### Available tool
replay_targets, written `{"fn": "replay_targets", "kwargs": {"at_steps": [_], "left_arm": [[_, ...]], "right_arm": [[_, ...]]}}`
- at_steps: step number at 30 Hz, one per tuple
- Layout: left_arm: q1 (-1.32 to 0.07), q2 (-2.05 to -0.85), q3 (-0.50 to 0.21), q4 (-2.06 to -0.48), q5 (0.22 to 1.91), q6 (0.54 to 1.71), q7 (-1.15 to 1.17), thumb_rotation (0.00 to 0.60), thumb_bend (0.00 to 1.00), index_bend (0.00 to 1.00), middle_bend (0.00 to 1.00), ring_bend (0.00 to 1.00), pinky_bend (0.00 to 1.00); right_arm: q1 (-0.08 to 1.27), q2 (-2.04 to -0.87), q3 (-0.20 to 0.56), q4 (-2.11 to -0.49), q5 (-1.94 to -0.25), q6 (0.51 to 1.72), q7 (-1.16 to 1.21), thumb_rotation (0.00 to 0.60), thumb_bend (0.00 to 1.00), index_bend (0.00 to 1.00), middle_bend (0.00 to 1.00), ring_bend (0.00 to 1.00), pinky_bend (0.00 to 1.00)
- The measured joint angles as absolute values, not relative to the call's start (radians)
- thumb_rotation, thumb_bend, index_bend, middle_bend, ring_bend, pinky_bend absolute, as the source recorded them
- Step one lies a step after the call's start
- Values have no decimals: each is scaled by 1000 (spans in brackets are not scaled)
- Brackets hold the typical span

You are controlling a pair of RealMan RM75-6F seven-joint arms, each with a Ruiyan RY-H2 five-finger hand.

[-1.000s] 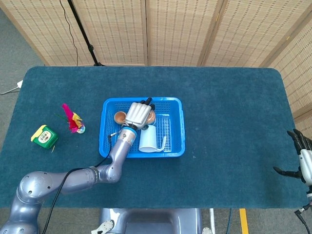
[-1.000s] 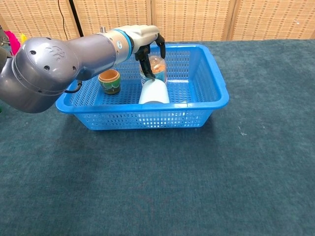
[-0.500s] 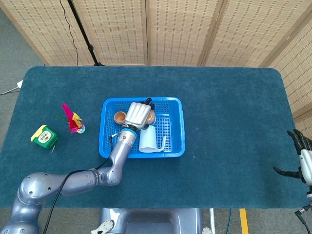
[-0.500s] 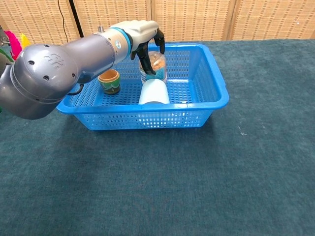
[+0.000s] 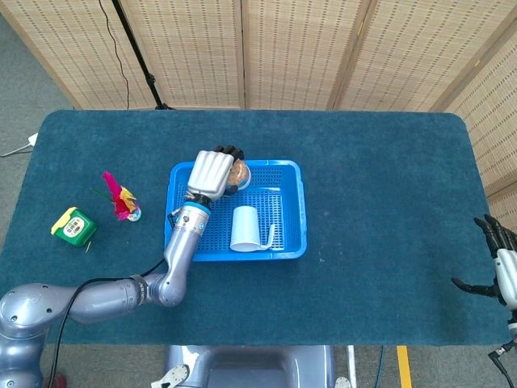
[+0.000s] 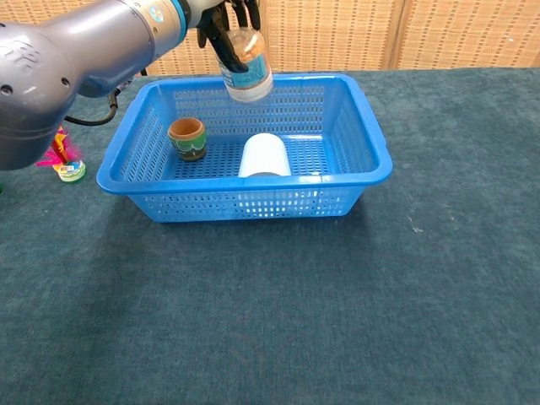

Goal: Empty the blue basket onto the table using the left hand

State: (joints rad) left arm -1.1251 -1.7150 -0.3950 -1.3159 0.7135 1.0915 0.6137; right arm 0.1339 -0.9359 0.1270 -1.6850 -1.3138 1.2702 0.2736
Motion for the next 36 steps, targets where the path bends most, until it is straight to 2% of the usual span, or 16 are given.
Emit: {"fn": "replay_targets", "kwargs": {"at_steps": [11, 20, 21, 23, 24, 25, 27, 29, 32, 36], "left_arm": [[-1005, -1532, -412, -1416, 731, 1135, 542, 600, 402, 631, 450, 467, 565], [-884, -1448, -390, -1358, 715, 1076, 378, 600, 379, 599, 422, 439, 564], [-870, -1445, -382, -1339, 714, 1061, 356, 600, 366, 541, 376, 409, 559], [-850, -1444, -370, -1309, 712, 1036, 325, 600, 319, 294, 202, 268, 488], [-839, -1444, -361, -1290, 712, 1018, 306, 600, 277, 134, 93, 147, 398], [-832, -1445, -355, -1280, 711, 1003, 294, 600, 226, 28, 19, 52, 301], [-820, -1442, -342, -1269, 710, 960, 273, 600, 148, 0, 0, 0, 187], [-812, -1433, -330, -1269, 708, 915, 259, 600, 98, 0, 0, 0, 133], [-797, -1400, -312, -1284, 717, 851, 234, 600, 72, 0, 0, 0, 115], [-774, -1331, -306, -1366, 784, 842, 187, 600, 71, 0, 0, 0, 114]], "right_arm": [[134, -939, 123, -1691, -1321, 1274, 258, 600, 0, 0, 0, 0, 0], [140, -951, 122, -1695, -1309, 1267, 218, 600, 0, 0, 0, 0, 0], [141, -952, 122, -1696, -1308, 1267, 213, 600, 0, 0, 0, 0, 0], [142, -955, 121, -1697, -1305, 1266, 205, 600, 0, 0, 0, 0, 0], [142, -956, 121, -1697, -1304, 1265, 203, 600, 0, 0, 0, 0, 0], [143, -957, 121, -1698, -1302, 1265, 198, 600, 0, 0, 0, 0, 0], [143, -959, 122, -1699, -1298, 1265, 191, 600, 0, 0, 0, 0, 0], [144, -961, 122, -1700, -1293, 1264, 184, 600, 0, 0, 0, 0, 0], [145, -962, 123, -1701, -1292, 1264, 179, 600, 0, 0, 0, 0, 0], [144, -963, 123, -1703, -1291, 1266, 177, 600, 0, 0, 0, 0, 0]]}}
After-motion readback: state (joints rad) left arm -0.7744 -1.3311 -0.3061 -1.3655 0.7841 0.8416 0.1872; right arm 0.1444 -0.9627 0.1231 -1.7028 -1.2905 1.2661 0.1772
